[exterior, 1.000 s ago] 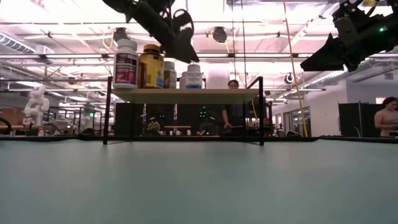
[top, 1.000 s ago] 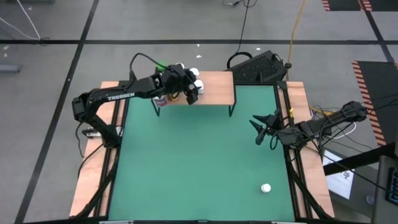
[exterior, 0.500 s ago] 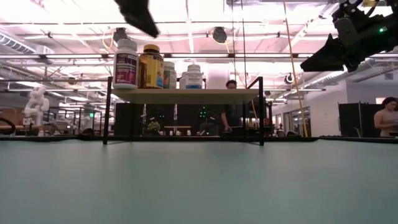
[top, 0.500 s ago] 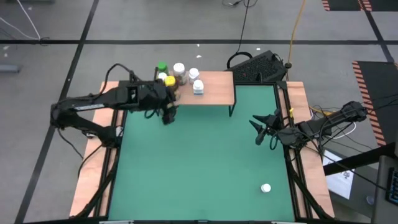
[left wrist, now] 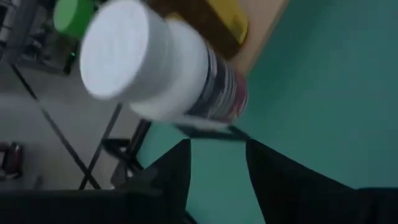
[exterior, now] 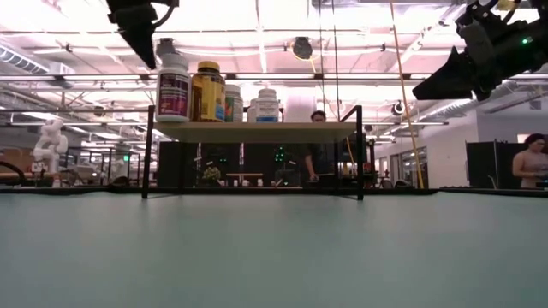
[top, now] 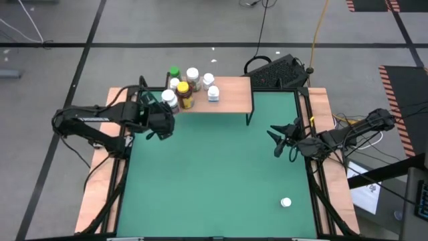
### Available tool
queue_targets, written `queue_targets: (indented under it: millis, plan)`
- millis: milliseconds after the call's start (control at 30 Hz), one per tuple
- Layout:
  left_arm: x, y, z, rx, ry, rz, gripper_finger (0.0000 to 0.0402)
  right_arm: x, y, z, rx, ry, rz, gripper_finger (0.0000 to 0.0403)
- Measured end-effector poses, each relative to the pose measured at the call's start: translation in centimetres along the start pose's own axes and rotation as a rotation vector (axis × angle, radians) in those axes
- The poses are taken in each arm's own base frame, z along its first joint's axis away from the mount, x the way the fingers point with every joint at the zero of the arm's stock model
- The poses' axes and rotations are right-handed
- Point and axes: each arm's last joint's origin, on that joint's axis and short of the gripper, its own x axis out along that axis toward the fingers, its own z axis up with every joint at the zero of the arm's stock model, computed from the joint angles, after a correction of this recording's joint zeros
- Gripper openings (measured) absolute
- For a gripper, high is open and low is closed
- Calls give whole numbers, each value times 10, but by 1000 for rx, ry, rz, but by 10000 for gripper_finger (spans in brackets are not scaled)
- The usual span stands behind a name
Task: Pick and place medicine bottles onto shelf by color
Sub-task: Adjust the white supplement bottles
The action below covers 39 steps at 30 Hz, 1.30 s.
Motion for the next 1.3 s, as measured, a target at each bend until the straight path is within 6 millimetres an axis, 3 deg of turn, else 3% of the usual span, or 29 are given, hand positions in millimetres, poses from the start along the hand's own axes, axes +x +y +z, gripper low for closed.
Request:
queue_targets:
  millis: [167,500,900,1133,1300]
  plan:
    - [5,5,9,1,-48,0,154,0,2,3,0,-23,11,130]
    - [28,33,17,-33,-3,98,152,0,2,4,-21,-24,11,130]
    - [67,29,13,-33,4,76,152,0,2,3,-32,-24,11,130]
    - [67,32,13,-82,5,83,152,0,1,4,-14,-24,9,130]
    - [45,26,19,-133,-72,62,152,5,5,7,61,-64,15,130]
